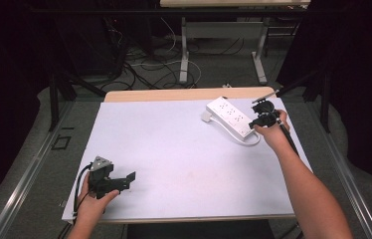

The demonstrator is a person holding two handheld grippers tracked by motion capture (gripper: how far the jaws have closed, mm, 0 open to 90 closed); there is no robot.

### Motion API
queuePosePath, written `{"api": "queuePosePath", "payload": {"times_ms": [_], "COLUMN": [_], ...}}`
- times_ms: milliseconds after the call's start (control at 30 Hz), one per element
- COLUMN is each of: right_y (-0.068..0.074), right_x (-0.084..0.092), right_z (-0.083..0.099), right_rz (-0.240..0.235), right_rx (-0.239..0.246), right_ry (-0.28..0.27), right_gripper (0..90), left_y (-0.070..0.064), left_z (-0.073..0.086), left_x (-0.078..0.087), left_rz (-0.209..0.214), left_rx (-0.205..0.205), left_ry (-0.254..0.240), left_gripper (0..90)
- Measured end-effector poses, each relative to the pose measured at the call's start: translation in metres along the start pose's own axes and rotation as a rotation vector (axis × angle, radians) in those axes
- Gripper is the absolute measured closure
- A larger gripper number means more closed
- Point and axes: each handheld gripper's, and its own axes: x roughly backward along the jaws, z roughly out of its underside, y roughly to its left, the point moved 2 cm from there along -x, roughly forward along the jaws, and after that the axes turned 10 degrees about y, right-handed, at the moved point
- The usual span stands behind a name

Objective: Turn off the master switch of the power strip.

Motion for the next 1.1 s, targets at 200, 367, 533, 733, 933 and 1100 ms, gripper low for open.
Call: {"api": "queuePosePath", "payload": {"times_ms": [200, 367, 533, 733, 933, 1100], "right_y": [0.0, 0.0, -0.001, 0.001, 0.001, 0.002], "right_x": [-0.006, -0.009, -0.014, -0.021, -0.025, -0.028], "right_z": [-0.002, -0.004, -0.005, -0.006, -0.006, -0.007], "right_rz": [-0.016, -0.022, -0.023, -0.028, -0.033, -0.031], "right_rx": [-0.019, -0.02, -0.035, -0.042, -0.044, -0.048], "right_ry": [0.012, 0.017, 0.035, 0.054, 0.061, 0.079], "right_gripper": [81.2, 84.8, 86.0, 87.7, 88.7, 89.4], "left_y": [0.0, 0.001, 0.001, 0.001, 0.002, 0.001], "left_z": [0.0, 0.0, 0.0, 0.0, 0.0, 0.0], "left_x": [-0.001, 0.0, 0.0, 0.0, -0.001, -0.001], "left_rz": [-0.002, -0.004, 0.001, 0.002, 0.002, 0.002], "left_rx": [-0.004, -0.009, -0.011, -0.011, -0.013, -0.011], "left_ry": [0.0, 0.005, 0.013, 0.014, 0.015, 0.013], "left_gripper": [5.8, 6.0, 6.1, 6.2, 6.2, 6.3]}}
